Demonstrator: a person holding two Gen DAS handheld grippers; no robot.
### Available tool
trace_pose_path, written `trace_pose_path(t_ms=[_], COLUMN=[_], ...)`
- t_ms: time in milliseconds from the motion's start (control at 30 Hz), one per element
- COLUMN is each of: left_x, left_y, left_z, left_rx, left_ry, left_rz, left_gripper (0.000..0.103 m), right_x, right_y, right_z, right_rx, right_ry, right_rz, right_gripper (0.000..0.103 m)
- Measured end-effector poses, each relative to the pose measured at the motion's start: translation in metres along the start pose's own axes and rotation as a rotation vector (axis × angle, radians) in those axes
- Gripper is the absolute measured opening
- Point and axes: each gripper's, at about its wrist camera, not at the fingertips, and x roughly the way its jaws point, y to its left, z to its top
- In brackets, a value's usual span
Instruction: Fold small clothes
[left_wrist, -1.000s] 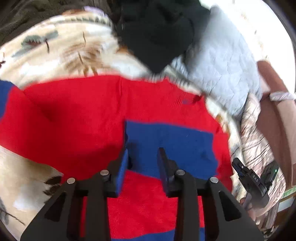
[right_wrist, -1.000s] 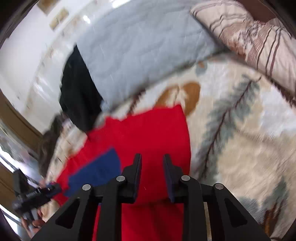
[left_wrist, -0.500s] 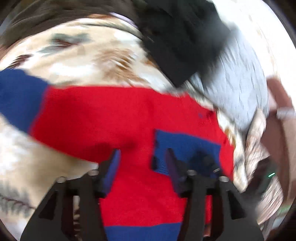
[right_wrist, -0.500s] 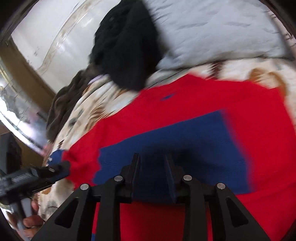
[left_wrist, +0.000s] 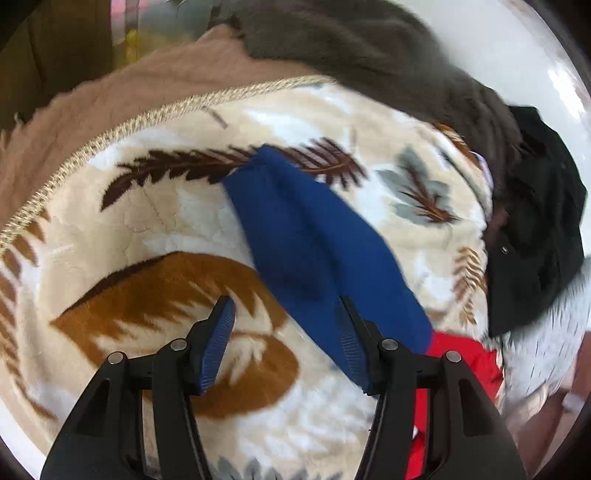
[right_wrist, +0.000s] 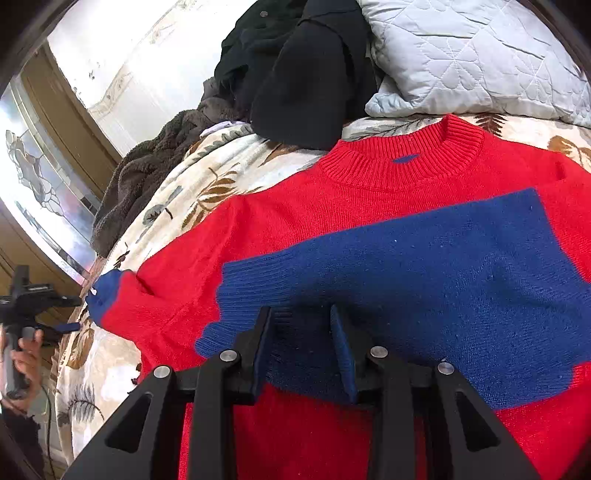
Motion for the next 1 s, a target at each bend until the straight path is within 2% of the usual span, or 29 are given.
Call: trace_pose_path(t_ms=[67,133,267,300,333,367,500,733,900,1000], left_x=[0.015,0.02,0.028,0.03,0.035,0.037,0.023,-0.022,-0.046,-0.057], left_y=[0.0,-0.003,-0.013,-0.012,-0.012,-0.011,-0.005,-0.036,-0.065,-0.089], left_z=[0.004,0.006,0.011,0.012,0.013,0.014,0.006,-0.02,-0.04,-0.056], left_rx=[-0.017,-0.018,-0.035,-0.044,-0.056,-0.067,-0.098,0.006,0.067,0.117], left_ry=[0.015,-0.016,-0.04,-0.041,-0.031,-0.017,-0.047,-0.106,-0.111,-0.107], left_rz=[-0.004,-0.01,-0.098,-0.11,-0.129,-0.156,-0.217,-0.224,-0.275,-0.298], left_gripper=[0.055,0.056,0.055,0.037,0.014,0.01,0.01,0.01,0.01,0.01], right_x=[0.002,0.001,0.0,0.0,0.0,0.0,-0.001,-0.017,-0.049,-0.07], right_y=[0.0,-0.002,-0.006,-0.006,-0.007,-0.007,-0.007,0.003,-0.033,-0.064], right_z=[0.001,0.0,-0.001,-0.001,-0.001,-0.001,0.0,0.006,0.014,0.018], right_rx=[0.006,0.014,0.035,0.039,0.042,0.044,0.053,-0.041,0.026,0.058], right_ry=[-0.002,-0.004,-0.008,-0.009,-0.009,-0.009,-0.006,0.005,-0.035,-0.053], right_rz=[0.006,0.017,0.042,0.047,0.05,0.053,0.058,-0.048,-0.117,-0.19], right_gripper=[0.034,0.034,0.034,0.034,0.034,0.034,0.034,0.035,0.038,0.04])
